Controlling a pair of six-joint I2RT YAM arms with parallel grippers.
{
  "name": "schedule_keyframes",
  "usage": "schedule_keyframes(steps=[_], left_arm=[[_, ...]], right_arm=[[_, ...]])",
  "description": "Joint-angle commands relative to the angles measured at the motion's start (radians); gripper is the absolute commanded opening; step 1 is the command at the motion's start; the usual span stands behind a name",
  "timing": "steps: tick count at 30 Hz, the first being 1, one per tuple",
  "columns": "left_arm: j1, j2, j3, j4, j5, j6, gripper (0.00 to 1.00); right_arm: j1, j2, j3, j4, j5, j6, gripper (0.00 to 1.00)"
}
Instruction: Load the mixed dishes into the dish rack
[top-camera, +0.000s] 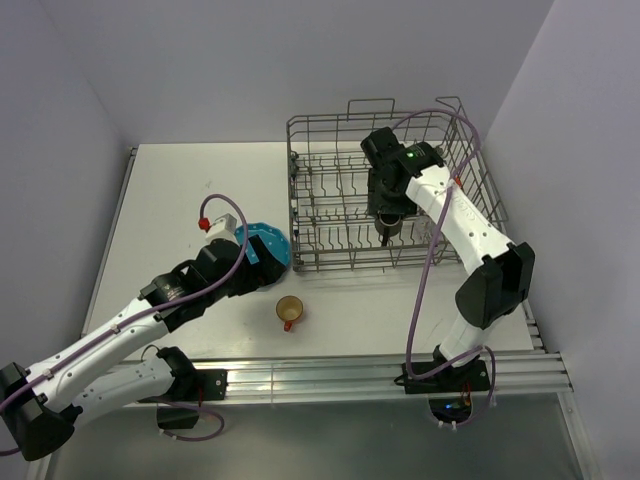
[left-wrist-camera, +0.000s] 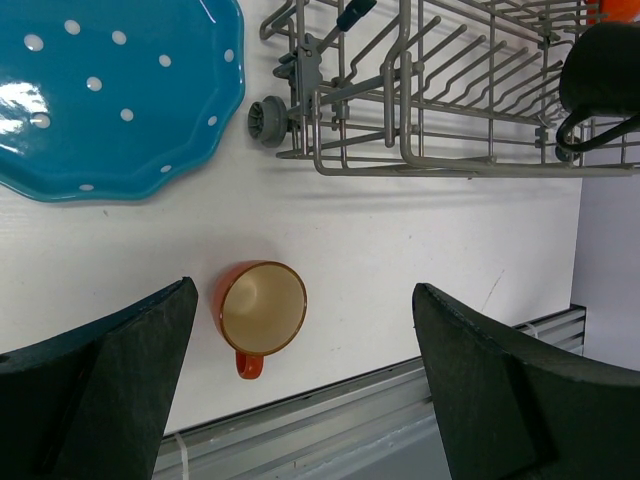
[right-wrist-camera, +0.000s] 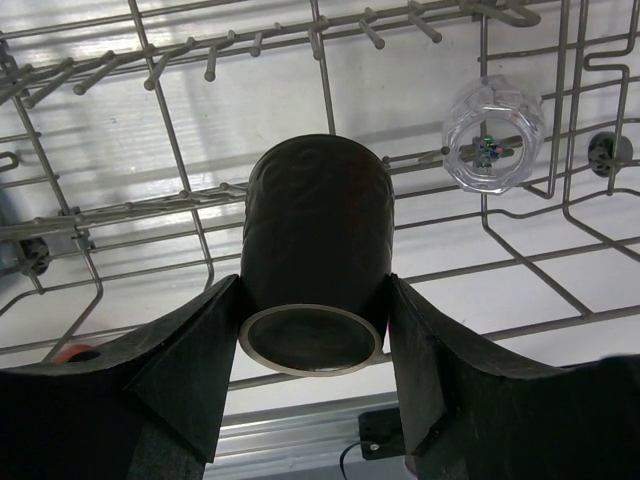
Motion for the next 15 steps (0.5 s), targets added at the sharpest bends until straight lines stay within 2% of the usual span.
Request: schedule_keyframes(steps=[1, 15], left_arm=[[0.001, -0.008, 0.001, 0.029, 0.009, 0.02, 0.96], [0.002, -0.002, -0.016, -0.006, -0.009, -0.002, 0.96]], right_arm=[[-0.006, -0.014, -0.014, 0.057, 0.014, -0.004, 0.0], [-0.023, 0.042, -0.051, 0.132, -0.027, -0.022, 0.0]])
